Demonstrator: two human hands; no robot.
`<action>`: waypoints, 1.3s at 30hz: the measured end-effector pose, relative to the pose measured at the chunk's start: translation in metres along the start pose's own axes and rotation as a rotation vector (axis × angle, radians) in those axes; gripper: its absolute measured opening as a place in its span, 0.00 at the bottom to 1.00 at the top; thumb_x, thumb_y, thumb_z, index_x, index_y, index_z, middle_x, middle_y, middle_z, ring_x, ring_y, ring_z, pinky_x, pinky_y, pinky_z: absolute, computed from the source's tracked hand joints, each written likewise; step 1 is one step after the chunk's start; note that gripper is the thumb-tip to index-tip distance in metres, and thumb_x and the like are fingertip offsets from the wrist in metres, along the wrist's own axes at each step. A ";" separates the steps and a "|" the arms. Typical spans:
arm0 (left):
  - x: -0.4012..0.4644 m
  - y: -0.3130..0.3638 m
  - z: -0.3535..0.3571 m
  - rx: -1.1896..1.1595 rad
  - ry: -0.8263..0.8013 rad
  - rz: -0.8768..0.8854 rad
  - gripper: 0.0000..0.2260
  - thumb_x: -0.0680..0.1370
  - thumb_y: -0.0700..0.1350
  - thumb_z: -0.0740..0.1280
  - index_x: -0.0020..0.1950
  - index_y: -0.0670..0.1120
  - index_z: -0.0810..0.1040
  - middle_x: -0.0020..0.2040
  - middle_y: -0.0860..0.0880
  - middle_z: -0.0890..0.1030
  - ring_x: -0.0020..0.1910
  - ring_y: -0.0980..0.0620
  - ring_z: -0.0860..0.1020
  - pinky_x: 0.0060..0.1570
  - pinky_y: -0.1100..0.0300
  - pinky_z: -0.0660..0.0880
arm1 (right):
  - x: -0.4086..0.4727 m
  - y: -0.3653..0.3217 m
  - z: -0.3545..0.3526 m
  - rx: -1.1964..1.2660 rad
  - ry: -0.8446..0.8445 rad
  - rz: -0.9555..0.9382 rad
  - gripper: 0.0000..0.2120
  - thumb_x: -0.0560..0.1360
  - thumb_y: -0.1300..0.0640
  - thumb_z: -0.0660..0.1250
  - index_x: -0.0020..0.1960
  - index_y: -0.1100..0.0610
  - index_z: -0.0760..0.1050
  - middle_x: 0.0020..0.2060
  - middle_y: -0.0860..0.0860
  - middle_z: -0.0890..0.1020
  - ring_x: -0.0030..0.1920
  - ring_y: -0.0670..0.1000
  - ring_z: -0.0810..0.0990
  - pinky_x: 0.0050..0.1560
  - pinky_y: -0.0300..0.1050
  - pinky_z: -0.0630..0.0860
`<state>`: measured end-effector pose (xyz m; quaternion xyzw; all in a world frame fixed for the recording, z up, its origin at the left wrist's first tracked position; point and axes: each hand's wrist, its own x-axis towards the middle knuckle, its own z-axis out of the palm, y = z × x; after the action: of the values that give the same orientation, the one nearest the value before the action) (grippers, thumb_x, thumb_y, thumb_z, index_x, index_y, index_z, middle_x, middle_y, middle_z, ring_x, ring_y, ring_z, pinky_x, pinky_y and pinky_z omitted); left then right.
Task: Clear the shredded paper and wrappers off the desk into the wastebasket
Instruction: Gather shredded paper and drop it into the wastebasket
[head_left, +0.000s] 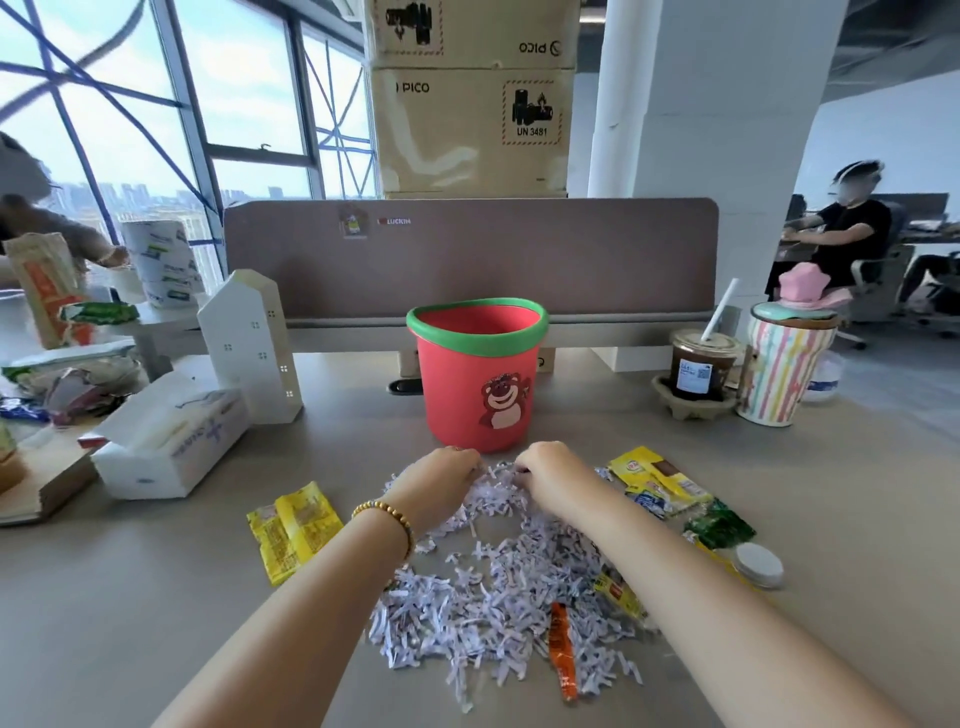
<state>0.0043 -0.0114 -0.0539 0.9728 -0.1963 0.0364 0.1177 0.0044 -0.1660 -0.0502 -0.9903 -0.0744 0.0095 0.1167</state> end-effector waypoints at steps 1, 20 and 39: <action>-0.002 0.001 -0.004 -0.014 0.017 -0.007 0.10 0.81 0.42 0.54 0.52 0.40 0.73 0.52 0.42 0.79 0.45 0.45 0.75 0.45 0.55 0.72 | -0.002 -0.002 -0.004 0.030 0.001 -0.001 0.10 0.77 0.63 0.61 0.55 0.59 0.78 0.53 0.57 0.80 0.53 0.58 0.79 0.47 0.43 0.73; 0.065 0.016 -0.123 -0.210 0.438 0.040 0.11 0.81 0.44 0.56 0.43 0.41 0.72 0.38 0.43 0.74 0.38 0.46 0.72 0.39 0.57 0.70 | 0.017 -0.024 -0.141 0.281 0.323 -0.201 0.09 0.77 0.59 0.64 0.51 0.60 0.81 0.30 0.47 0.75 0.35 0.48 0.72 0.31 0.40 0.64; 0.174 -0.006 -0.120 -0.029 0.204 -0.042 0.12 0.78 0.47 0.58 0.55 0.43 0.76 0.53 0.42 0.79 0.47 0.44 0.77 0.41 0.59 0.71 | 0.129 -0.019 -0.136 -0.001 0.225 -0.007 0.11 0.74 0.57 0.63 0.33 0.57 0.71 0.29 0.53 0.72 0.37 0.58 0.73 0.38 0.45 0.69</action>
<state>0.1635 -0.0412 0.0814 0.9661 -0.1635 0.1297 0.1520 0.1338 -0.1594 0.0864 -0.9850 -0.0641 -0.1022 0.1237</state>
